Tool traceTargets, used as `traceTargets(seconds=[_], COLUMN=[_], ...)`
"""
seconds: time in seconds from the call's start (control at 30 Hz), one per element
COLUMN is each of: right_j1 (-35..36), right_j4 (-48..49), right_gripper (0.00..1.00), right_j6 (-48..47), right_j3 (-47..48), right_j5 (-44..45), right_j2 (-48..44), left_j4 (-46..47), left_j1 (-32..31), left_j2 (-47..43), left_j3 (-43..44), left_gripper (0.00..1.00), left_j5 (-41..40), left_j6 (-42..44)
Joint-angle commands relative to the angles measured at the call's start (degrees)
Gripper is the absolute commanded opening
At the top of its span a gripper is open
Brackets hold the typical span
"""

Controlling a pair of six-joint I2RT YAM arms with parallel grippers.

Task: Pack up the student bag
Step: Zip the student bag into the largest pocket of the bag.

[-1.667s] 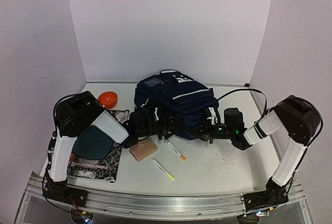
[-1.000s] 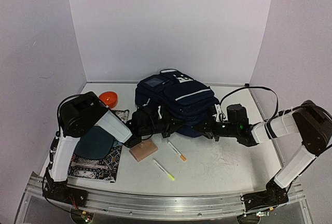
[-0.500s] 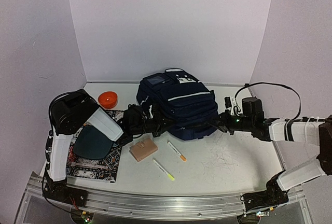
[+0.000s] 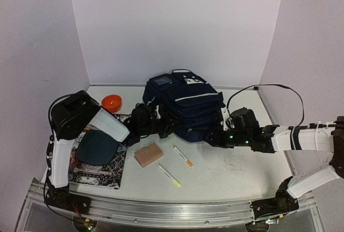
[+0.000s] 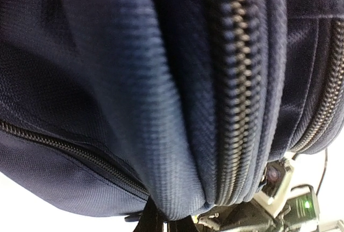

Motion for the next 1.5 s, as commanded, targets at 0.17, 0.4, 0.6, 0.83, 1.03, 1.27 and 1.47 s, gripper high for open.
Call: traceTargets(seconds=[0.17, 0.4, 0.6, 0.83, 1.03, 1.27, 1.47], right_j1=[5.66, 10.45, 16.04, 20.5, 22.19, 22.2, 22.11], right_j4=[-0.39, 1.2, 1.3, -1.72, -8.88, -19.86, -21.76], right_gripper=[0.43, 0.54, 0.57, 0.53, 0.52, 0.46, 0.39], right_j6=[1.52, 2.41, 4.07, 7.39, 12.32, 21.17, 24.31], right_j3=[2.55, -0.7, 2.35, 9.88, 17.54, 24.53, 26.19], right_j5=[16.75, 22.89, 35.24, 49.55, 56.81, 63.88, 66.5], right_j2=[0.63, 0.79, 7.03, 15.85, 23.28, 29.87, 32.81], left_j4=[-13.51, -20.12, -20.63, -21.23, -21.46, -21.55, -21.65], left_j1=[-6.03, -7.15, -7.66, -7.96, -8.14, -8.44, -8.67], left_j2=[-7.39, -8.66, -8.24, -7.92, -7.86, -7.63, -7.39], left_j3=[6.84, 9.57, 9.71, 10.15, 10.02, 9.99, 10.32], left_gripper=[0.0, 0.0, 0.0, 0.0, 0.0, 0.0, 0.0], left_j5=[-4.63, -5.69, -5.9, -6.7, -7.22, -7.46, -6.99], left_j6=[5.17, 9.04, 8.55, 7.61, 6.54, 4.91, 4.51])
